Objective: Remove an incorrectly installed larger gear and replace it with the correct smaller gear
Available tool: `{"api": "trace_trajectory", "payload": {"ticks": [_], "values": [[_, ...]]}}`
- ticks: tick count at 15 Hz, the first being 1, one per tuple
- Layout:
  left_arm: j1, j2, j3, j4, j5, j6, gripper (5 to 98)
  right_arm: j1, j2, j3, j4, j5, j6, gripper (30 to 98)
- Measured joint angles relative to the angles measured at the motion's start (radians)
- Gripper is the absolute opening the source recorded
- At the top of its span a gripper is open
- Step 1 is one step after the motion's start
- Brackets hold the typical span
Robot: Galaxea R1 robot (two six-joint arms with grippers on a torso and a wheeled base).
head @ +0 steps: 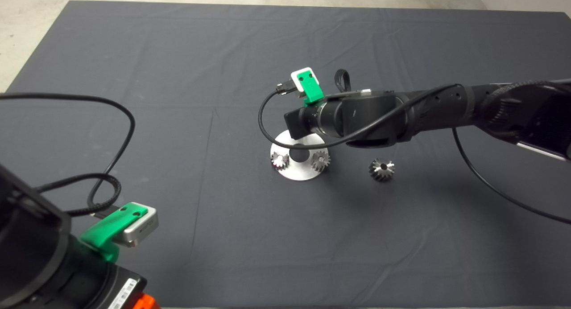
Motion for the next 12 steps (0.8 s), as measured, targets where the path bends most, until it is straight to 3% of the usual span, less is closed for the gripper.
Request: {"api": "trace_trajectory", "payload": {"ticks": [2, 5, 9, 12], "values": [[0.0, 0.0, 0.0, 0.0, 0.0, -0.007, 97.7, -0.004, -0.006, 0.0, 0.0, 0.001, 0.0, 40.2], [0.0, 0.0, 0.0, 0.0, 0.0, -0.016, 97.7, -0.021, -0.004, 0.0, -0.007, 0.024, 0.0, 40.2], [0.0, 0.0, 0.0, 0.0, 0.0, -0.023, 97.7, -0.058, 0.001, -0.001, -0.089, 0.02, 0.0, 40.1], [0.0, 0.003, 0.0, 0.0, 0.0, -0.023, 97.7, -0.066, 0.012, -0.001, -0.094, 0.026, 0.0, 40.1]]}}
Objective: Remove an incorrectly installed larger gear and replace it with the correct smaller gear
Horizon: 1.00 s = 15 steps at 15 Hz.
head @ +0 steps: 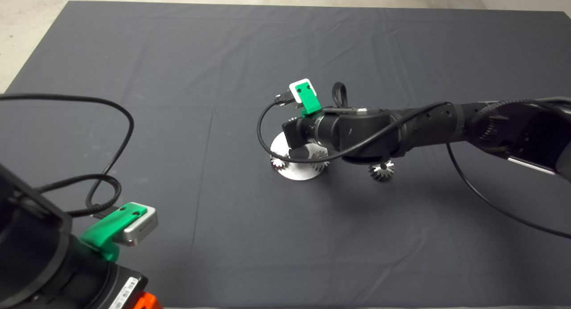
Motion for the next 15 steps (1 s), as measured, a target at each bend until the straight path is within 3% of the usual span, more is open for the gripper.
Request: {"api": "trace_trajectory", "payload": {"ticks": [7, 15], "values": [[0.0, 0.008, 0.0, 0.0, 0.0, 0.0, 97.7, 0.0, -0.005, -0.044, -0.009, -0.004, 0.0, 40.1], [0.0, 0.022, 0.0, 0.0, 0.0, 0.0, 97.7, -0.001, -0.005, -0.068, -0.01, 0.017, 0.0, 40.1]]}}
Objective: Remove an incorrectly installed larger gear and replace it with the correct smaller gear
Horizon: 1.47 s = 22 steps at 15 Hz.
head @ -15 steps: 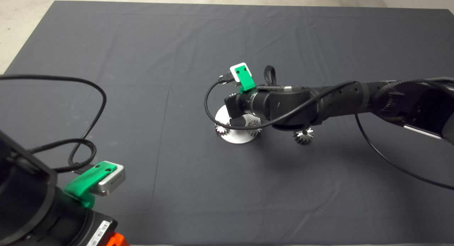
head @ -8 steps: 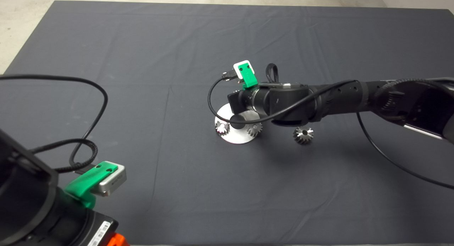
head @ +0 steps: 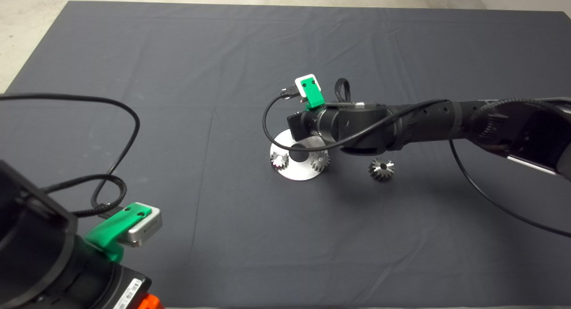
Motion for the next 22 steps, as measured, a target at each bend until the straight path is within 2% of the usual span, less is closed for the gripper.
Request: {"api": "trace_trajectory", "payload": {"ticks": [13, 17, 22], "values": [[0.0, 0.0, 0.0, 0.0, 0.0, -0.003, 97.7, -0.014, 0.0, 0.0, -0.013, 0.015, 0.0, 40.1], [0.017, 0.0, 0.0, 0.0, 0.0, -0.004, 97.7, -0.019, -0.001, 0.0, -0.023, 0.017, 0.0, 40.1], [0.019, 0.0, 0.0, 0.0, 0.0, -0.004, 97.7, -0.019, -0.008, 0.008, -0.023, 0.022, -0.001, 40.2]]}}
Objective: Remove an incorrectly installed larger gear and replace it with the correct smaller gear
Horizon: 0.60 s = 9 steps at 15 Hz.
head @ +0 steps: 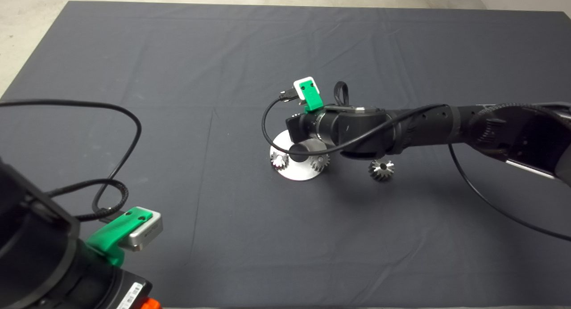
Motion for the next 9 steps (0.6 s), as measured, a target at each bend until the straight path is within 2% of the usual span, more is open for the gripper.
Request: {"api": "trace_trajectory", "payload": {"ticks": [9], "values": [[0.003, 0.0, 0.003, 0.0, 0.0, 0.0, 97.7, -0.003, -0.009, 0.016, 0.001, -0.004, 0.0, 40.1]]}}
